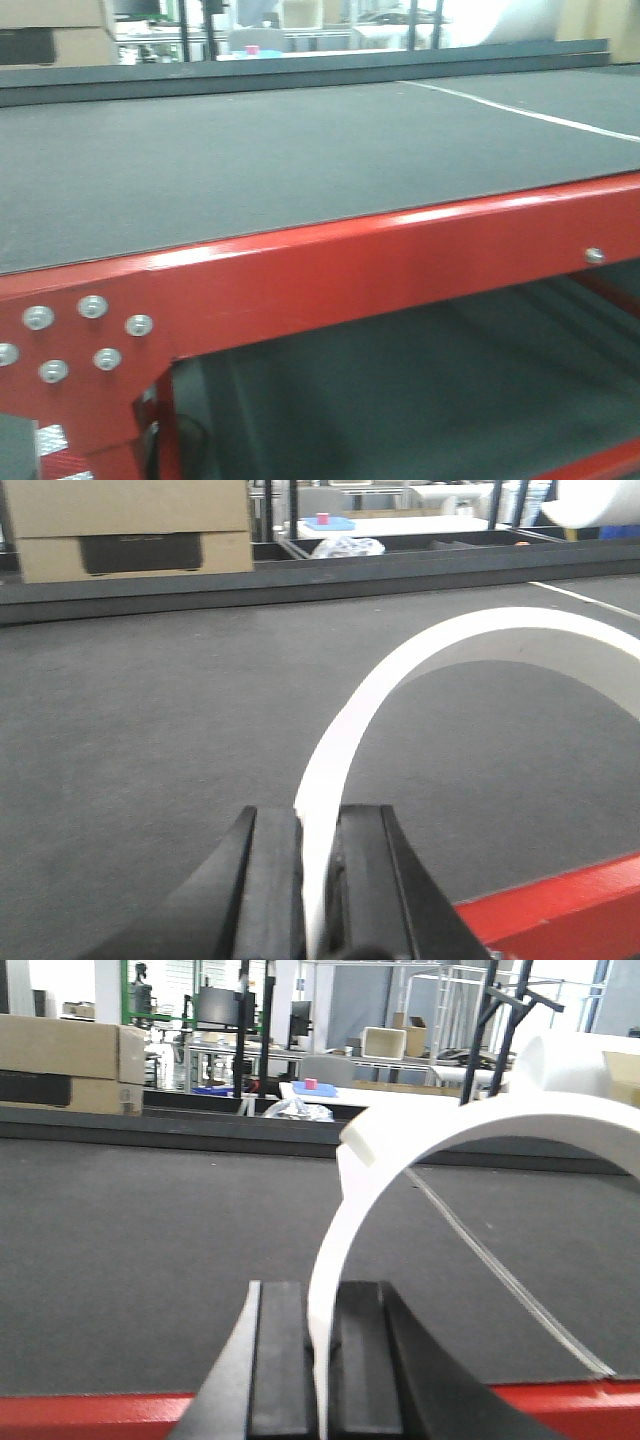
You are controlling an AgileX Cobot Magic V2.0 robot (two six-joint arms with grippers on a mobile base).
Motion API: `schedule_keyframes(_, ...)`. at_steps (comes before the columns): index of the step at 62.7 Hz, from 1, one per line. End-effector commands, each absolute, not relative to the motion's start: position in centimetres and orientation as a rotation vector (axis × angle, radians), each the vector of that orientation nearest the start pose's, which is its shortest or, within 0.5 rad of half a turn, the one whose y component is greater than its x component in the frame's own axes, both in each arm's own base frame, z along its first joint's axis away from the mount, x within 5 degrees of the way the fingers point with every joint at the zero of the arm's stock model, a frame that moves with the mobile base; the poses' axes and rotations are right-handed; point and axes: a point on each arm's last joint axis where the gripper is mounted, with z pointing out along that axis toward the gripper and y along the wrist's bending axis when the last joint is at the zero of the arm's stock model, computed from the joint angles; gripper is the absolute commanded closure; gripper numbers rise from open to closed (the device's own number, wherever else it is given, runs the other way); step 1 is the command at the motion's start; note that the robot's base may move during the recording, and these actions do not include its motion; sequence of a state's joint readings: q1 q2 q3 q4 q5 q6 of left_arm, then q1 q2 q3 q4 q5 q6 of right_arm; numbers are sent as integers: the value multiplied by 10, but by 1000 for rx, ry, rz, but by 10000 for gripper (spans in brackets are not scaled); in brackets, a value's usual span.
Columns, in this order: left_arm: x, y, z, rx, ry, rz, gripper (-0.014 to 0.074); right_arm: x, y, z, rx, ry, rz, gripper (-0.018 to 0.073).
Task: Grab PVC pipe and place in blue bin
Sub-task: 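Drive the base past the red table toward the blue bin shelves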
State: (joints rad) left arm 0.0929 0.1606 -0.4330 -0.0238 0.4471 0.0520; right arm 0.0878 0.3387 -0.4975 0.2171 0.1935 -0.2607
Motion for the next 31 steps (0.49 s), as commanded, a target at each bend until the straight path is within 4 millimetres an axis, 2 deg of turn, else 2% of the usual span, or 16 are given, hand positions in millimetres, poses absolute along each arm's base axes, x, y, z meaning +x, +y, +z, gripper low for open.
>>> schedule_keyframes(1,44,3,309,-52,1637,82,707,74,10,344,-135,1472,51,718)
schedule_keyframes(31,44,3,309,-52,1637,82,707,74,10,344,-135,1472,51,718)
